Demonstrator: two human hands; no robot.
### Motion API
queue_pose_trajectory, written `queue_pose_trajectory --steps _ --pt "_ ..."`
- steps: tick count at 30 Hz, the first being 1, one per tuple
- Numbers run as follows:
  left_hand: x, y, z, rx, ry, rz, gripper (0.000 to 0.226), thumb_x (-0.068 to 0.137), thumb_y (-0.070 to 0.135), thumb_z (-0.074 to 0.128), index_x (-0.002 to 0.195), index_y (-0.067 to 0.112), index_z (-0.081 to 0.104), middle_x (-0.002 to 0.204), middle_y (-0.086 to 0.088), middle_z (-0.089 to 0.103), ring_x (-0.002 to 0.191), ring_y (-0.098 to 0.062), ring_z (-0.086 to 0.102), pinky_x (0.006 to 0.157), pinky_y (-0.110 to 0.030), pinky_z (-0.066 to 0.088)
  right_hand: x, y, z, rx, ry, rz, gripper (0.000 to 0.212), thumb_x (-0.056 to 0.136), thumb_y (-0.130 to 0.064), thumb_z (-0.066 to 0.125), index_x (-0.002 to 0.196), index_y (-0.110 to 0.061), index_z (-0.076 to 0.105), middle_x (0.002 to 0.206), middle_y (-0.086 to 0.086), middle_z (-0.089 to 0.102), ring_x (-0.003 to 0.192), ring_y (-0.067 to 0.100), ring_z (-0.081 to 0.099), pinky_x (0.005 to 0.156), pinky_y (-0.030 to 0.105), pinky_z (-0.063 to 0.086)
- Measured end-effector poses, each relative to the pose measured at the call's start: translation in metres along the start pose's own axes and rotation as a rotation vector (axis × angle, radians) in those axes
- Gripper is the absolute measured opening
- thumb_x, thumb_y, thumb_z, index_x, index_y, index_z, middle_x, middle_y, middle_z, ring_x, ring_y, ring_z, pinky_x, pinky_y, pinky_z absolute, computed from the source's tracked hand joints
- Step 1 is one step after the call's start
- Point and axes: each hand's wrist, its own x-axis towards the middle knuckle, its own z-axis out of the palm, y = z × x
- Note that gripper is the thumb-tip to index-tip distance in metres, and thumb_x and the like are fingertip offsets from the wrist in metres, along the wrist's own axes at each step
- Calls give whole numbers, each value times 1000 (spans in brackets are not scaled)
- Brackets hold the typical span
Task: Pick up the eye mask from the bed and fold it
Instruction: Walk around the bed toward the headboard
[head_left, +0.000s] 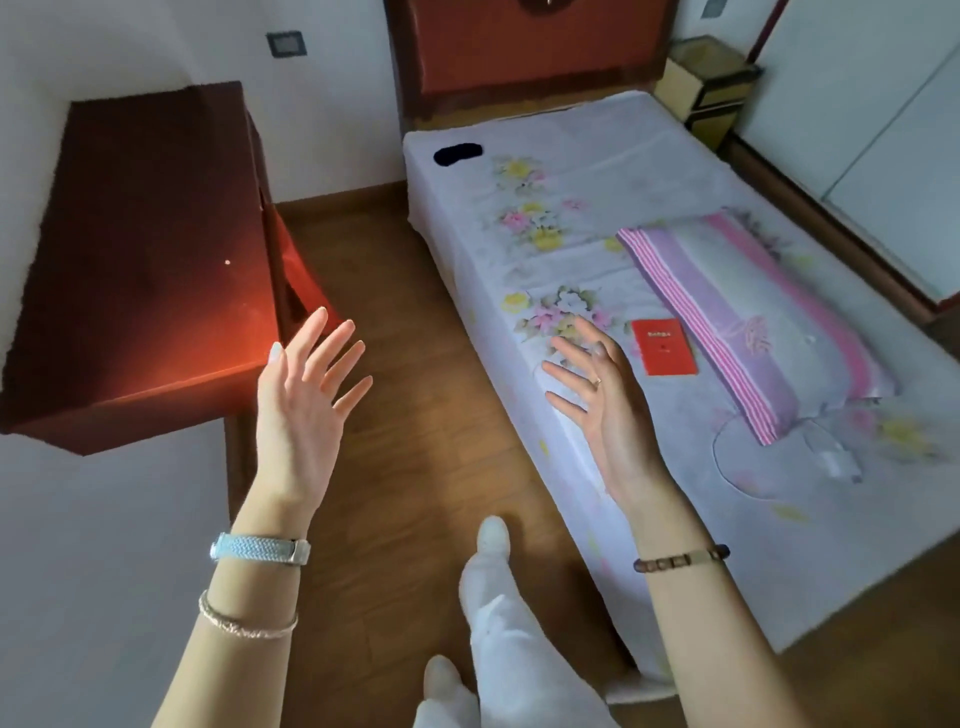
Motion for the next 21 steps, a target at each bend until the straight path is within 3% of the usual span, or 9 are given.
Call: queue_pose_trajectory --steps 2,6,12,21 --pt "29 -4 8 0 -29 -3 59 98 56 30 147 27 47 147 1 57 135 -21 55 112 -52 40 21 -3 -3 3 26 -9 35 103 -46 40 136 -44 52 142 -9 60 125 8 63 107 39 50" --pt "90 -7 28 4 -90 0 57 101 53 27 148 26 45 148 1 57 137 -22 53 112 -52 39 70 -16 -7 29 67 -29 40 87 -59 51 126 -51 56 141 -10 61 123 6 64 103 34 51" --pt "182 -2 59 8 -89 14 57 102 50 27 149 23 45 148 -2 57 137 -24 53 112 -53 38 160 -35 -20 31 82 -59 32 102 -44 39 130 -49 53 140 -10 61 126 8 63 110 42 47" --pt "287 2 80 6 -58 47 56 101 51 28 148 26 47 150 -2 55 138 -23 52 112 -53 38 284 -60 -21 23 34 -48 32 96 -51 42 125 -53 55 133 -16 65 123 6 64 106 38 49"
